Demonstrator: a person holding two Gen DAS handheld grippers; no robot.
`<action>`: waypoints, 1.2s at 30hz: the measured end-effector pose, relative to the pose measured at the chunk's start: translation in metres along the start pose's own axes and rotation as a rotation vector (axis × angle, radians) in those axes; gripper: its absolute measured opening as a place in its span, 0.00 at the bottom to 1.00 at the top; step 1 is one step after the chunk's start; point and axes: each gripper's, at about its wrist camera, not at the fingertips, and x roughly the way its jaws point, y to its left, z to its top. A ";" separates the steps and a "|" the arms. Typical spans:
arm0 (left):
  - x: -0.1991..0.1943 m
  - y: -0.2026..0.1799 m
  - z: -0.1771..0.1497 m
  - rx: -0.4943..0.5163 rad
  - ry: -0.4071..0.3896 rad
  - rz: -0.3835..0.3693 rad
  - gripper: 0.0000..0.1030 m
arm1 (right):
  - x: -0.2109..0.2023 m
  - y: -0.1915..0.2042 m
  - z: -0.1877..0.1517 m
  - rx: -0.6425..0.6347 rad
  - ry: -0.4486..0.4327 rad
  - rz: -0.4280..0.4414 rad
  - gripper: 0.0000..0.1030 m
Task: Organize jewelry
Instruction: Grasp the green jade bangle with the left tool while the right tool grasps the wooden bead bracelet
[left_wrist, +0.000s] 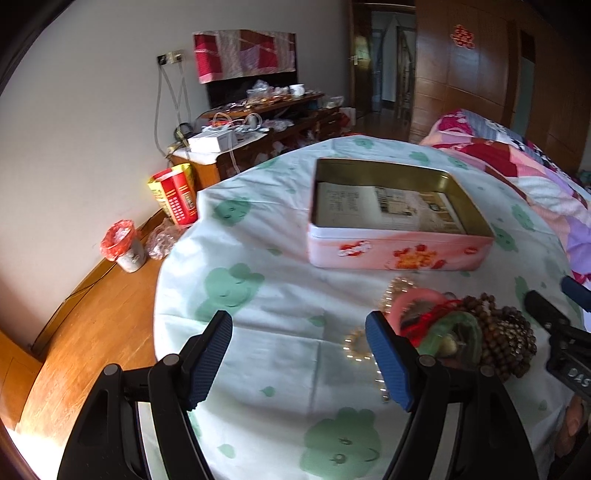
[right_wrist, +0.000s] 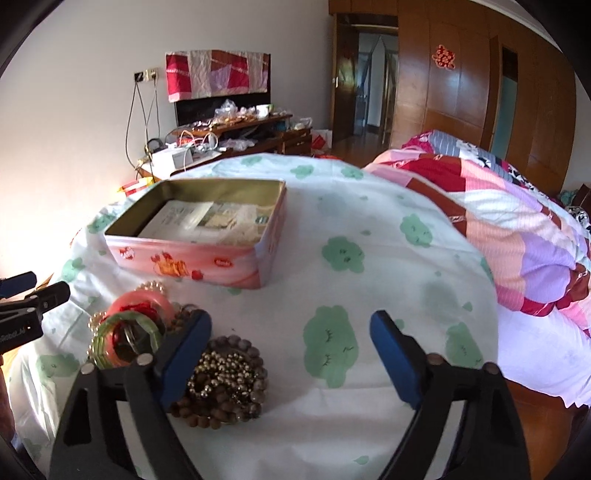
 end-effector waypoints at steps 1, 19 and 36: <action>0.000 -0.002 -0.001 0.006 -0.003 -0.004 0.72 | -0.002 0.004 -0.005 -0.005 0.005 0.004 0.85; -0.022 -0.048 -0.011 0.116 -0.027 -0.137 0.65 | -0.008 -0.009 0.003 -0.017 0.053 0.048 0.73; -0.020 -0.042 -0.007 0.082 -0.013 -0.255 0.06 | 0.001 -0.004 -0.002 -0.022 0.073 0.091 0.59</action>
